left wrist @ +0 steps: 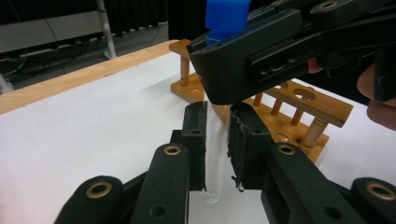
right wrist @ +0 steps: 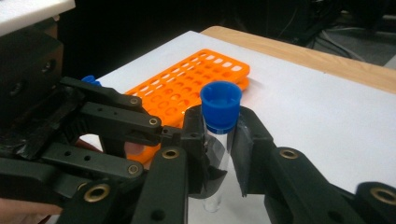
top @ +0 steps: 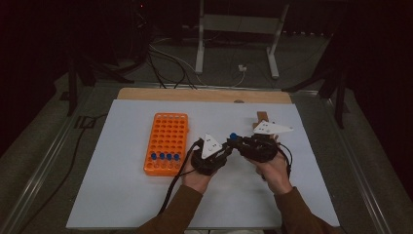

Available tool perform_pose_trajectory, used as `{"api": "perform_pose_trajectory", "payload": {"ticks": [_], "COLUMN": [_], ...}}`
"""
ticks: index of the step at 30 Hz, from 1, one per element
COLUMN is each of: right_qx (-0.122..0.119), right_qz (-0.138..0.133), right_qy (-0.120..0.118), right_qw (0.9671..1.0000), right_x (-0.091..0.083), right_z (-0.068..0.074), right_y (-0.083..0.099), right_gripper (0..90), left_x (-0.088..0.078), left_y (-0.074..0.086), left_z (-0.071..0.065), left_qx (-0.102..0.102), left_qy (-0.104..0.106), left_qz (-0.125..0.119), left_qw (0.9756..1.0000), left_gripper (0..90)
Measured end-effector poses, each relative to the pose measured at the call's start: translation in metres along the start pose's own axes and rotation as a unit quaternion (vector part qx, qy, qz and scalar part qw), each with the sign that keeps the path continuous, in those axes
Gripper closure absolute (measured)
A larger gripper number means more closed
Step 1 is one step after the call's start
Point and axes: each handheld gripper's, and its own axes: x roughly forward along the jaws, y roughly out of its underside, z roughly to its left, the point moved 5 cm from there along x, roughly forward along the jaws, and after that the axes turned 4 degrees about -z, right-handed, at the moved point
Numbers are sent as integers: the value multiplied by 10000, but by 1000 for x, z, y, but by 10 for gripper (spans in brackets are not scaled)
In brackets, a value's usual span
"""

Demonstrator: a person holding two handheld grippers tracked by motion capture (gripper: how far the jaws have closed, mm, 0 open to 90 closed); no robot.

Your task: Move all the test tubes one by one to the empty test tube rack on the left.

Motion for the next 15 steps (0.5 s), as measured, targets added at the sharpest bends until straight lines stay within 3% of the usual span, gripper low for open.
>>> {"api": "perform_pose_trajectory", "payload": {"ticks": [6,11,15], "right_qx": [67,5,-7], "right_qz": [-166,-309,-311], "right_qy": [-18,227,408], "right_qw": [9998,9993,9987], "right_x": [-8,-16,-17], "right_z": [-8,-16,-24], "right_y": [-5,-9,-7], "right_gripper": [459,255,148], "left_x": [-1,-6,-11], "left_y": [0,-3,-5], "left_z": [5,11,17], "left_qx": [-106,-186,-254], "left_qy": [-68,-81,-112], "left_qz": [28,-40,-88], "left_qw": [9999,9998,9996], "left_gripper": [784,784,784]}}
